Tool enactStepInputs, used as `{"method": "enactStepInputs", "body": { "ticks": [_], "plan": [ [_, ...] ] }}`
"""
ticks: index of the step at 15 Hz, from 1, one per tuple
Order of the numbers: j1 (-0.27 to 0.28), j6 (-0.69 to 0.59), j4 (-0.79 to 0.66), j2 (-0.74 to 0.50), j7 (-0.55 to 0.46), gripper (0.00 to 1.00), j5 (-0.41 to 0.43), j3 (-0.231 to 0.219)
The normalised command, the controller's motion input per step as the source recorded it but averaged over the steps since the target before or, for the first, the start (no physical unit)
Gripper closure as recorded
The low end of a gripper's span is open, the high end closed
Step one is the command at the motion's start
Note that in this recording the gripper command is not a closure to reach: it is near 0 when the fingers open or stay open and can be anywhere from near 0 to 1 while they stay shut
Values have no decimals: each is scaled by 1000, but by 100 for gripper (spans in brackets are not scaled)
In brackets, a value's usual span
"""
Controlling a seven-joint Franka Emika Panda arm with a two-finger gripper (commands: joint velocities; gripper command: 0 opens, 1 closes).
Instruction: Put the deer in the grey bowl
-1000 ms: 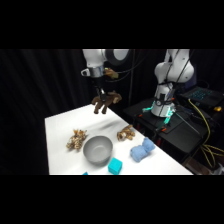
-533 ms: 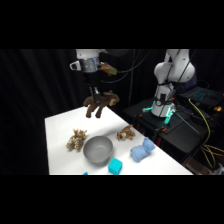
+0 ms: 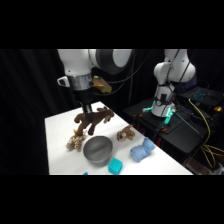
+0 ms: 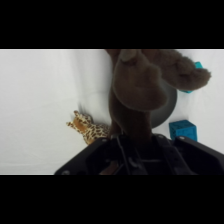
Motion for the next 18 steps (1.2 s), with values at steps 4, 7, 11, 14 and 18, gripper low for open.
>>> {"method": "enactStepInputs", "body": {
  "ticks": [4, 7, 11, 14, 18],
  "plan": [
    [89, 54, 217, 299, 34, 62, 113, 31],
    [32, 172, 141, 188, -9, 64, 99, 0],
    [47, 119, 78, 92, 45, 0, -14, -73],
    [25, -122, 86, -21, -55, 0, 32, -26],
    [13, -287, 147, -93, -102, 0, 62, 0]
  ]
}}
